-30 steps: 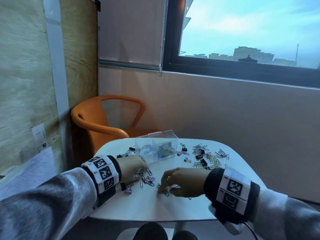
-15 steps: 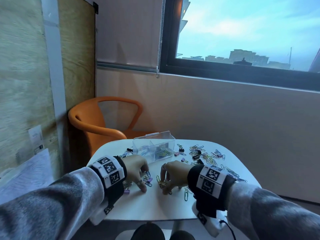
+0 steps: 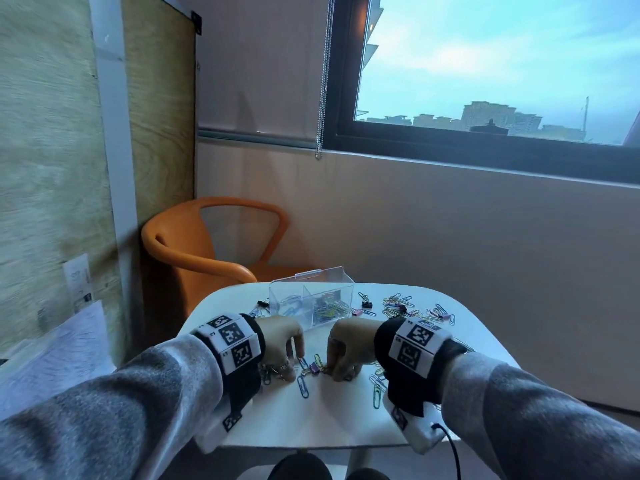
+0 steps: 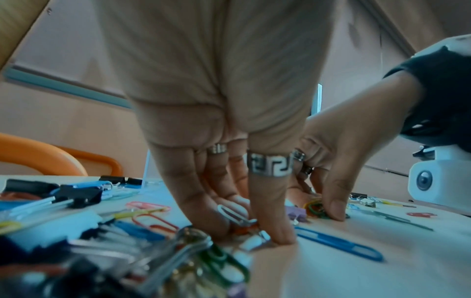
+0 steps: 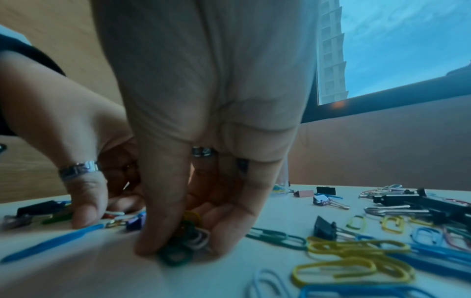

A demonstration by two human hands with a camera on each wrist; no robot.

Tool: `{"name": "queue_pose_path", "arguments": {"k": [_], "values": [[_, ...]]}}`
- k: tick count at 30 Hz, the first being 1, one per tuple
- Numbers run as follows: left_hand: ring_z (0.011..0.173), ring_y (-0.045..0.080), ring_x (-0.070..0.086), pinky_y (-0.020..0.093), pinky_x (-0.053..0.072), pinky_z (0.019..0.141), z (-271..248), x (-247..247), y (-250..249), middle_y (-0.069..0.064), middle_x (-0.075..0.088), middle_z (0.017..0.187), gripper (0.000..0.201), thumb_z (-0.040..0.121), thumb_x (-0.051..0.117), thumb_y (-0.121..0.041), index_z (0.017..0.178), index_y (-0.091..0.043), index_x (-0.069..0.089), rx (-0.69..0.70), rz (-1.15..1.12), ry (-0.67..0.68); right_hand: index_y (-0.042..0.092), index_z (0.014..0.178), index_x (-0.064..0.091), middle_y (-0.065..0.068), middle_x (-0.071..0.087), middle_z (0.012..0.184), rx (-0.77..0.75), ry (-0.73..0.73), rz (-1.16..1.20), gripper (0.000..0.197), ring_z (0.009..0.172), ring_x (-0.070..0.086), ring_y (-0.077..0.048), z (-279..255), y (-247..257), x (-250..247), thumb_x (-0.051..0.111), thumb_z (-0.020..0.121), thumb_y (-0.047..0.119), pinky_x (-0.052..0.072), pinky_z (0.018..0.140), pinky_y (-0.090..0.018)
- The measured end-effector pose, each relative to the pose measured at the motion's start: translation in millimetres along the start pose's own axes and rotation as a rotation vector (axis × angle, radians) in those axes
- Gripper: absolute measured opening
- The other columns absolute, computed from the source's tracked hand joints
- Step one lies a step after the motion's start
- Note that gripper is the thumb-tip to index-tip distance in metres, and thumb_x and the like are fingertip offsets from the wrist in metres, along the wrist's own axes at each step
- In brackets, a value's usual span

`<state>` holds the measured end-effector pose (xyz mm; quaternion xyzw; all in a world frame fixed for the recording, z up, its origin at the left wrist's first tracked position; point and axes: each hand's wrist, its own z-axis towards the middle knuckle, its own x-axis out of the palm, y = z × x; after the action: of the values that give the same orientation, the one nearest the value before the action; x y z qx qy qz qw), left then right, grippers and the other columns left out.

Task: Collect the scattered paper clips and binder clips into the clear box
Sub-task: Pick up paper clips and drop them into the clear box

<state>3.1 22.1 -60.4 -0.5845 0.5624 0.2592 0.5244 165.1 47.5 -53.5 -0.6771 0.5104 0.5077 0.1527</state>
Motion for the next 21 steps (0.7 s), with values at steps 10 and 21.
{"name": "queue_pose_path", "arguments": {"k": [10, 21], "values": [[0.084, 0.010, 0.051, 0.011, 0.034, 0.061, -3, 7, 3, -0.007, 0.057, 0.084, 0.035, 0.078, 0.074, -0.018, 0.109, -0.011, 0.061, 0.049, 0.007, -0.058, 0.002, 0.109, 0.064, -0.014, 0.070, 0.109, -0.061, -0.061, -0.097, 0.027, 0.079, 0.057, -0.012, -4, -5, 5, 0.066, 0.085, 0.013, 0.043, 0.061, -0.011], [0.064, -0.002, 0.049, 0.013, 0.039, 0.060, -3, 4, 6, -0.015, 0.054, 0.070, 0.034, 0.076, 0.073, -0.015, 0.107, -0.016, 0.060, 0.088, -0.085, -0.032, 0.005, 0.099, 0.066, -0.001, 0.066, 0.079, -0.035, -0.137, -0.190, 0.019, 0.058, 0.052, -0.009, -1, -16, -14, 0.069, 0.080, 0.009, 0.043, 0.047, -0.008]]}}
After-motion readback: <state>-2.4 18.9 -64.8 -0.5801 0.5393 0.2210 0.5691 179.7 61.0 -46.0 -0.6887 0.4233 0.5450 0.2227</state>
